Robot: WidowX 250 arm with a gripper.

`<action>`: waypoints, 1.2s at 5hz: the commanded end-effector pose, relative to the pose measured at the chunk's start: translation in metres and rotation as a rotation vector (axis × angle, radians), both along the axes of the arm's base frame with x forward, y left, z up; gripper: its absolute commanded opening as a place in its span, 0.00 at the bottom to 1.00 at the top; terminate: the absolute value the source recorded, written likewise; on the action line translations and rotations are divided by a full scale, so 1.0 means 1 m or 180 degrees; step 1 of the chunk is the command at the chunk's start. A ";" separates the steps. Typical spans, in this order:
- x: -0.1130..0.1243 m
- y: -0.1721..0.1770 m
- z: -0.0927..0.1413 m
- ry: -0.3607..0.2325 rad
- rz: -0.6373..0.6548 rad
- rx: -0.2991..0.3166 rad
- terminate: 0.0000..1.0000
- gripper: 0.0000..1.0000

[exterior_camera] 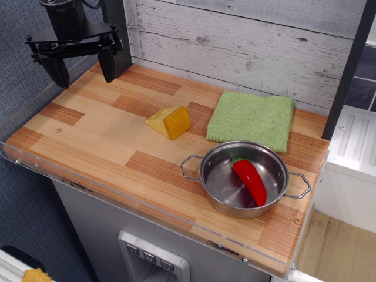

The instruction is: Move the cheese to the far edge of the table

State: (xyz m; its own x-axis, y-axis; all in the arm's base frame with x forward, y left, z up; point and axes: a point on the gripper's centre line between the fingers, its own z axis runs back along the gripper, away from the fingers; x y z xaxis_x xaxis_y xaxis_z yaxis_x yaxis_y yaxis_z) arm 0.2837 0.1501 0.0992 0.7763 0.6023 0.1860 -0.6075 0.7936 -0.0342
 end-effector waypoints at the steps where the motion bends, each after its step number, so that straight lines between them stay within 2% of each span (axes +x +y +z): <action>1: 0.000 0.000 0.000 0.0000 0.0000 0.0000 0.00 1.00; 2: 0.011 -0.023 0.004 0.0007 0.0378 0.0045 0.00 1.00; 3: 0.026 -0.046 0.003 0.0119 0.0817 -0.0120 0.00 1.00; 4: 0.038 -0.067 -0.004 0.0132 0.1607 -0.0470 0.00 1.00; 5: 0.047 -0.079 -0.006 0.0012 0.2240 -0.0479 0.00 1.00; 6: 0.055 -0.087 -0.010 -0.0080 0.2430 -0.0542 0.00 1.00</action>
State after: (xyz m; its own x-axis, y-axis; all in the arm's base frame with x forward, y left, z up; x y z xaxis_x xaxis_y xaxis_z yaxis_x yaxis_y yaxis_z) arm 0.3276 0.0575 0.0735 0.1321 0.9906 0.0350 -0.9860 0.1349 -0.0981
